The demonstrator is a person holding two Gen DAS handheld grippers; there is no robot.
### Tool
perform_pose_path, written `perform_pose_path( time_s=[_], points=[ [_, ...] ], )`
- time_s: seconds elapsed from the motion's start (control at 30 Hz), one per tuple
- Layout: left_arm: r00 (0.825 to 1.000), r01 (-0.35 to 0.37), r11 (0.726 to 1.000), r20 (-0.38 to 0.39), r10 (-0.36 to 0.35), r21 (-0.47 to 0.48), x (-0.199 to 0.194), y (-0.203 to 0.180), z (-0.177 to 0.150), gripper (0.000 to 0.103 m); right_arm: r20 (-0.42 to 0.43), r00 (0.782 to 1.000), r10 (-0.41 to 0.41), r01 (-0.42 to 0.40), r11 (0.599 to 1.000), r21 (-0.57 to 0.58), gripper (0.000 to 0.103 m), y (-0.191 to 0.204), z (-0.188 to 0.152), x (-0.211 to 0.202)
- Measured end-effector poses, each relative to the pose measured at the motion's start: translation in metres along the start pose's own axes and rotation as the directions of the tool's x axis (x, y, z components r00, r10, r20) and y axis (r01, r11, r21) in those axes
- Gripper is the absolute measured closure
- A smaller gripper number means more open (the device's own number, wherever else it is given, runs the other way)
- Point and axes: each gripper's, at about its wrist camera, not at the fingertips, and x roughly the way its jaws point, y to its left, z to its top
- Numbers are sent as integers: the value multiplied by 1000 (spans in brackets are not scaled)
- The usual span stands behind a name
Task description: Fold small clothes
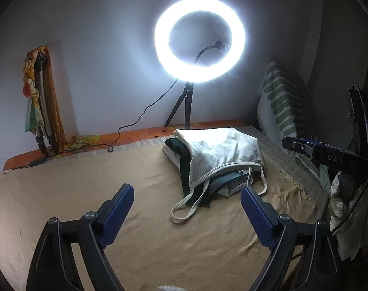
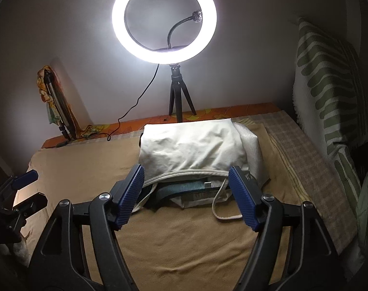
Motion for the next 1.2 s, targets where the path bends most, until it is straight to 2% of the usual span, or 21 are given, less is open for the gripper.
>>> perform_pose_path(
  time_s=[0.13,0.3,0.37,0.53,0.73,0.9,1.2],
  points=[
    [1000,-15,1000,23,15,13,-21,3,-14,0,12,1000,-14,14,1000,1,19,13,-19,-10],
    [998,-49,998,33,48,42,-37,5,-28,0,29,1000,-11,11,1000,21,6,25,-39,-13],
    [998,-50,998,39,48,50,-41,6,-35,0,30,999,-18,17,999,38,4,27,-47,-13],
    [998,-55,997,47,52,56,-45,13,-51,0,31,999,-34,31,996,84,3,31,-62,-7],
    [998,-63,996,9,62,56,-35,22,-69,0,16,999,-48,46,993,108,1,35,-73,8],
    [996,-91,994,0,91,67,-29,26,-75,0,11,998,-55,54,992,110,1,37,-77,16],
    [995,-100,993,-13,101,70,-26,29,-78,0,-18,997,-79,80,992,93,1,34,-84,29]
  ],
)
